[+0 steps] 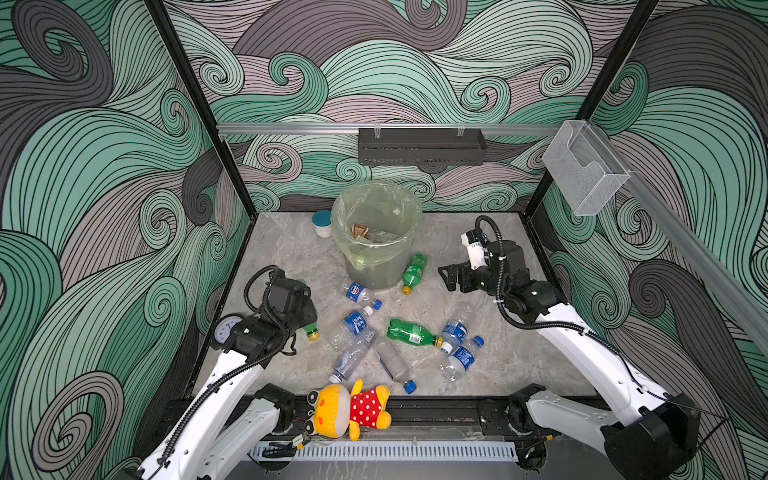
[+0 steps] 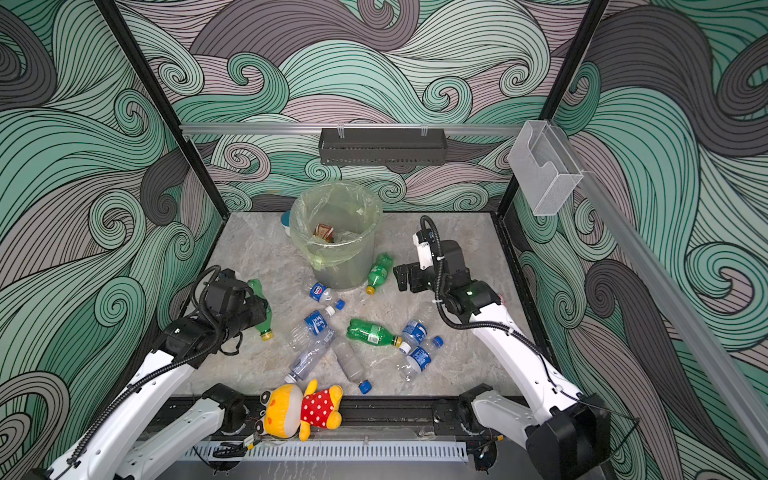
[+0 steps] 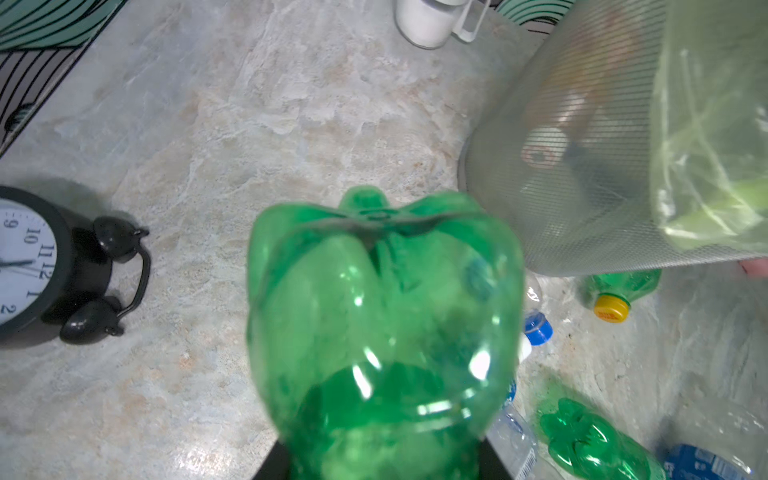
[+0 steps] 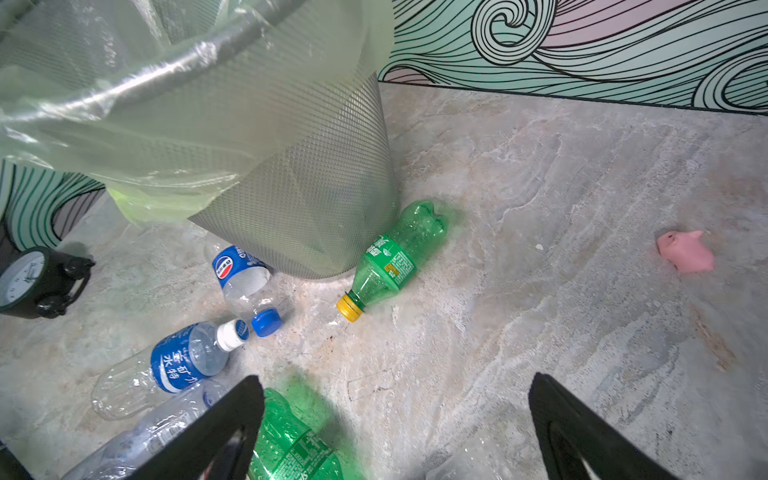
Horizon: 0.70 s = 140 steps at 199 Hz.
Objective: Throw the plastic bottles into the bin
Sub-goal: 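Close the left gripper on the green bottle beside the clock, then lift the green bottle with the left gripper over the bin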
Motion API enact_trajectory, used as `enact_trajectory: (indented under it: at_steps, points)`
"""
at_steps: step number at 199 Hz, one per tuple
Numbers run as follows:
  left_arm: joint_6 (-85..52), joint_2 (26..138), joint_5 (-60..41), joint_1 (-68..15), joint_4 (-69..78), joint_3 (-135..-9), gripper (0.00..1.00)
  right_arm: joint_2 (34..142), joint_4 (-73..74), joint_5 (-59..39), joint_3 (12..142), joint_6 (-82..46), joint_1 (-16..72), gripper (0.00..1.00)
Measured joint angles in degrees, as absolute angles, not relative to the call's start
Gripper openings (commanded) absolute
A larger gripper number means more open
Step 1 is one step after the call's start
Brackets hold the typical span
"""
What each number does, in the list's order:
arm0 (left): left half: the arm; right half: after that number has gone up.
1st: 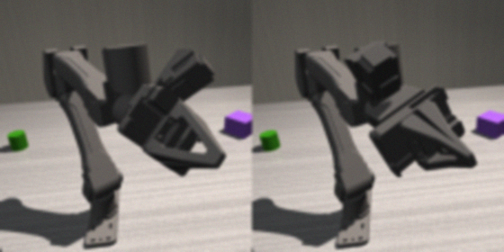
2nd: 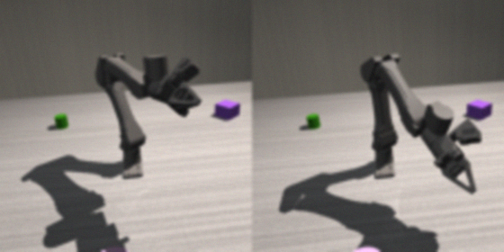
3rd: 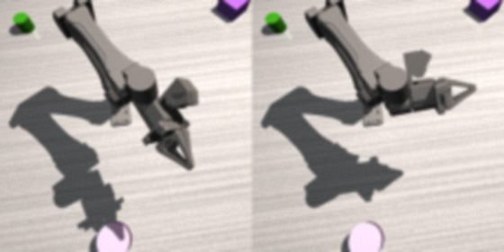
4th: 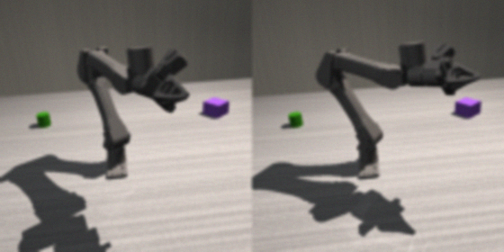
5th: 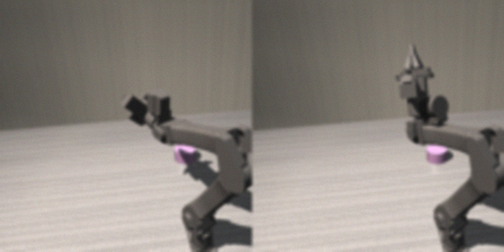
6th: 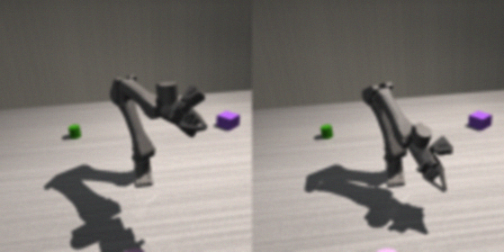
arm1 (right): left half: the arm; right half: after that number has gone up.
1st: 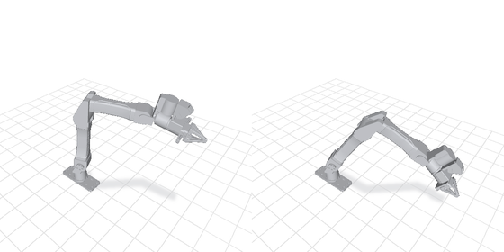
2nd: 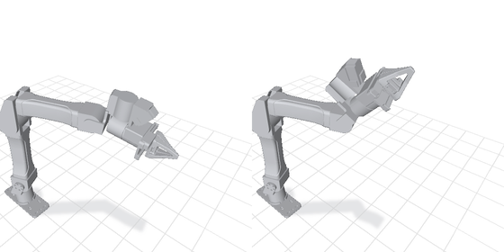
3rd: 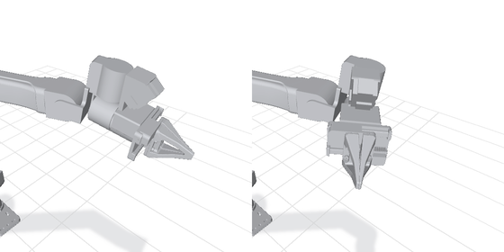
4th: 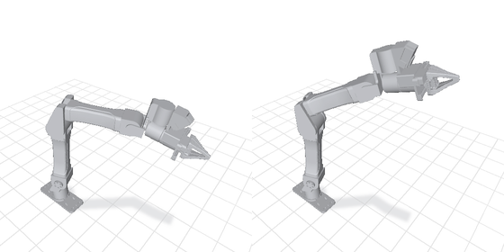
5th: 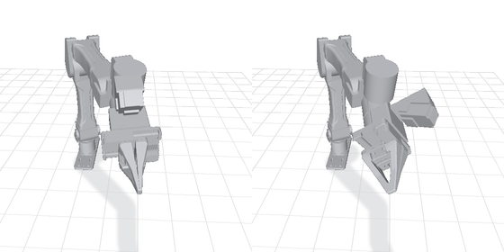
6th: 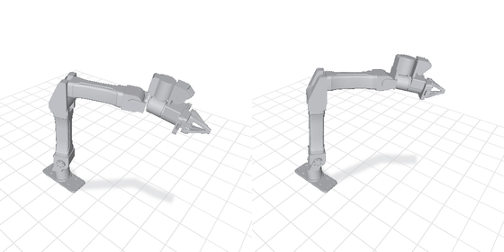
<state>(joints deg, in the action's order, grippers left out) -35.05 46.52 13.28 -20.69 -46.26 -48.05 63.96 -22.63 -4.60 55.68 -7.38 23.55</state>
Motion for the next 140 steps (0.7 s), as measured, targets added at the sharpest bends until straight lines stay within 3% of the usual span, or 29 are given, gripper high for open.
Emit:
enact_trajectory:
  at_steps: [60,95,114,121,125,131,140]
  points:
    - [-21.2,54.3,6.2,-20.7,-51.0,-62.4,0.34,59.9,-25.6,-2.2,51.6,-7.1,23.6,1.0]
    - [-16.1,64.2,0.4,-20.7,-53.1,-80.7,0.4,58.2,-26.5,-1.4,50.5,-7.1,23.6,1.0]
    - [-15.1,72.8,-2.8,-20.7,-51.9,-94.9,0.56,58.0,-27.4,-1.3,50.5,-7.6,23.6,1.0]
    - [-15.0,76.8,-3.9,-20.7,-51.2,-100.9,0.72,58.0,-27.8,-1.2,50.5,-7.7,23.6,1.0]
    - [-14.5,79.1,-4.5,-20.7,-51.0,-104.0,0.86,57.9,-28.2,-1.1,50.5,-7.7,23.6,1.0]
    - [-14.7,82.7,-5.2,-20.7,-50.5,-109.2,0.97,57.8,-28.8,-1.0,50.5,-7.9,23.6,1.0]
    - [-14.9,88.3,-6.1,-20.7,-49.8,-116.9,0.99,57.6,-29.8,-0.7,50.5,-8.2,23.6,1.0]
